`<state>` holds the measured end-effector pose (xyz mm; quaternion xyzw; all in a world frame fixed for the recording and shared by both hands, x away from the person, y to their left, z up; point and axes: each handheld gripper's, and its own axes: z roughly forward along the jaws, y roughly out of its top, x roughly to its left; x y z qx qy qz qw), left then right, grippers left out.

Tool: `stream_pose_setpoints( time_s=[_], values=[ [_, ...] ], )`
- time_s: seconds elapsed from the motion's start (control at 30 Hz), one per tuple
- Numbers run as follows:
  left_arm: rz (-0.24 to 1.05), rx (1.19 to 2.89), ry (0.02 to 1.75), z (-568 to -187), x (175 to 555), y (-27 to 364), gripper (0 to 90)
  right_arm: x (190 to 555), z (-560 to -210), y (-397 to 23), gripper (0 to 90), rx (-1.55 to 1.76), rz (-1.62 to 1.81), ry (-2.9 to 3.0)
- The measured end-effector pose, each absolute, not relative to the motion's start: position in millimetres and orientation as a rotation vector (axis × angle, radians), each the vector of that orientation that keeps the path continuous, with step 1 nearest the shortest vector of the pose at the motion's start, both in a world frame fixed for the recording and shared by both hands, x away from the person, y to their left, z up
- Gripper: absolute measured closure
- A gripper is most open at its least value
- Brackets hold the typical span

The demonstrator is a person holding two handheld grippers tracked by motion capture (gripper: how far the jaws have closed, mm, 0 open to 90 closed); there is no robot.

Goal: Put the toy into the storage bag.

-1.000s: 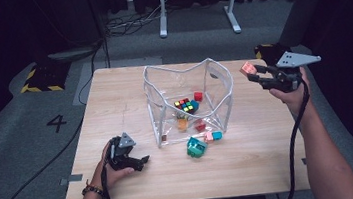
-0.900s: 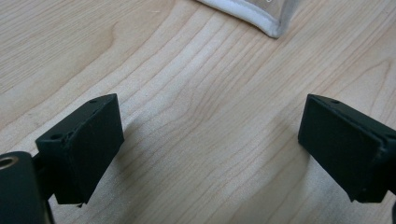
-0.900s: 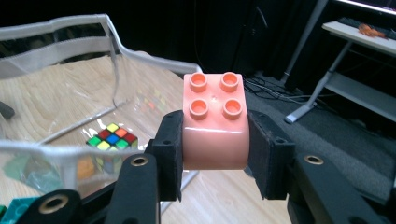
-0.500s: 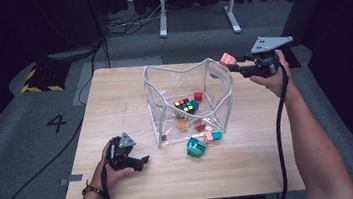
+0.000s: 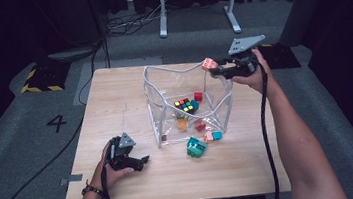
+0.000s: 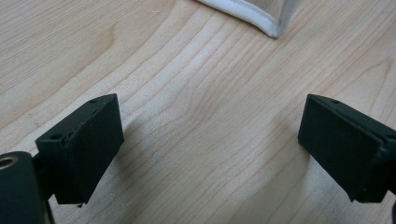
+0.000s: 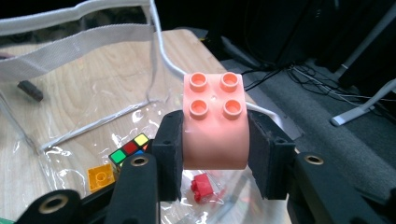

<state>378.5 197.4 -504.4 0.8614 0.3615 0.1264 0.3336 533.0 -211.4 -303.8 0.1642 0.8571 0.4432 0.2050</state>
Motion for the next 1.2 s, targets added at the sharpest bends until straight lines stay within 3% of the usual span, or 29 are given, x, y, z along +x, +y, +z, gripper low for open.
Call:
stream_pose_setpoints(
  time_s=[0.57,1.2],
  values=[
    [0.315,2.244,0.947,-505,378,197,6.9,545,-314,-161,59.2,0.303,0.967,2.61],
    [0.314,2.245,0.946,-505,378,197,6.9,553,-317,-169,59.2,0.326,0.479,2.748]
  ],
)
